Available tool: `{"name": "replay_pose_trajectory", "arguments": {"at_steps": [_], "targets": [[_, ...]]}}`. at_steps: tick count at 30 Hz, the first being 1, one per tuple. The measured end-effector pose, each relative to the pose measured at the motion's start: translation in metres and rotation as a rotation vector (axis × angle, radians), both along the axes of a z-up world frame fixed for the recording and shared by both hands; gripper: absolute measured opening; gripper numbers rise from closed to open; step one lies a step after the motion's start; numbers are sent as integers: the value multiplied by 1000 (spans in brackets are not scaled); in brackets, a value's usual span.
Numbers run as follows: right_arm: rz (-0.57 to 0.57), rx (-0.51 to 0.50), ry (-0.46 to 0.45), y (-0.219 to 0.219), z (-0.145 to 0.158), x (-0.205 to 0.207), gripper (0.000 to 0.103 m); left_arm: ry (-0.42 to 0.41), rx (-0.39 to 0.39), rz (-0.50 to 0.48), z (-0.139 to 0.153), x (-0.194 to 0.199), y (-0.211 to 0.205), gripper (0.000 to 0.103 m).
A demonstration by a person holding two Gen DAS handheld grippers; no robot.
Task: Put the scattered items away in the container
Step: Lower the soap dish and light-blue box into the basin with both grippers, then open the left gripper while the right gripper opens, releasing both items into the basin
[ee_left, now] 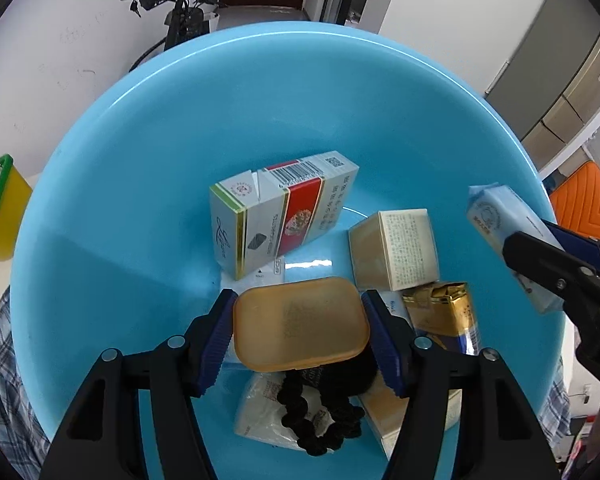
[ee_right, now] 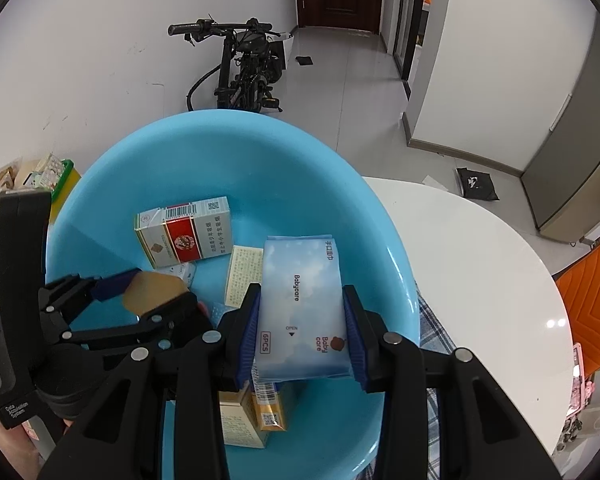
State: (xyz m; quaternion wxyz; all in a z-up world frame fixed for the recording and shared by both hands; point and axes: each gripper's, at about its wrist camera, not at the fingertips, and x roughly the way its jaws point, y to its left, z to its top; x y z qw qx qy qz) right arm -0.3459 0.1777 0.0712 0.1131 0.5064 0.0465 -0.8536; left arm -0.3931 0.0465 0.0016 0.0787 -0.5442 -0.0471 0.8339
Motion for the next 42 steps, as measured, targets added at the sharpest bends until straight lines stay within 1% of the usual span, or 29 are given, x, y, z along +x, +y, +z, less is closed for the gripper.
{"name": "replay_pose_trajectory", "arguments": {"at_steps": [2, 4, 6, 9, 11, 15, 16, 18, 20, 21, 22, 23, 25, 27, 29, 32, 35, 38, 42], "targets": [[4, -1, 1, -2, 0, 0, 37, 6, -14, 1, 1, 1, -1, 66], [10, -4, 3, -5, 1, 1, 37, 34, -42, -5, 4, 4, -1, 67], [19, -5, 7, -8, 2, 3, 37, 76, -54, -43, 9, 8, 2, 72], [25, 0, 13, -10, 3, 4, 37, 146, -57, -66, 18, 16, 4, 79], [25, -2, 15, -11, 4, 4, 37, 161, -67, -61, 21, 18, 4, 81], [20, -14, 21, -11, 6, 3, 37, 176, -56, -55, 28, 26, 6, 81], [17, -19, 21, -11, 6, 2, 37, 187, -58, -54, 25, 31, 4, 81], [11, -33, 18, -10, 5, 1, 37, 226, -60, -70, 36, 37, -2, 81], [2, -44, 15, -9, 4, 1, 37, 277, -53, -81, 50, 25, -13, 81], [-1, -46, 14, -8, 3, 1, 37, 304, -40, -79, 56, 28, -22, 84], [-6, -48, 14, -8, 3, 1, 37, 311, -38, -69, 61, 22, -27, 86], [-11, -51, 12, -9, 2, 0, 37, 325, -39, -37, 66, 22, -37, 87], [-12, -58, 8, -11, 0, -1, 37, 329, -19, 8, 71, 20, -51, 87], [-8, -57, 0, -14, -4, -2, 37, 326, 33, 50, 76, 20, -69, 87], [0, -47, -7, -19, -8, -2, 37, 325, 47, 87, 80, 19, -82, 87], [17, -40, -15, -28, -13, 0, 37, 312, 0, 124, 78, 19, -97, 87], [39, -35, -21, -37, -17, 2, 37, 304, -23, 126, 79, 19, -105, 87], [61, -41, -31, -45, -21, 4, 37, 314, -28, 126, 79, 22, -111, 87], [74, -30, -42, -52, -29, 8, 37, 301, -31, 126, 76, 23, -113, 87]]}}
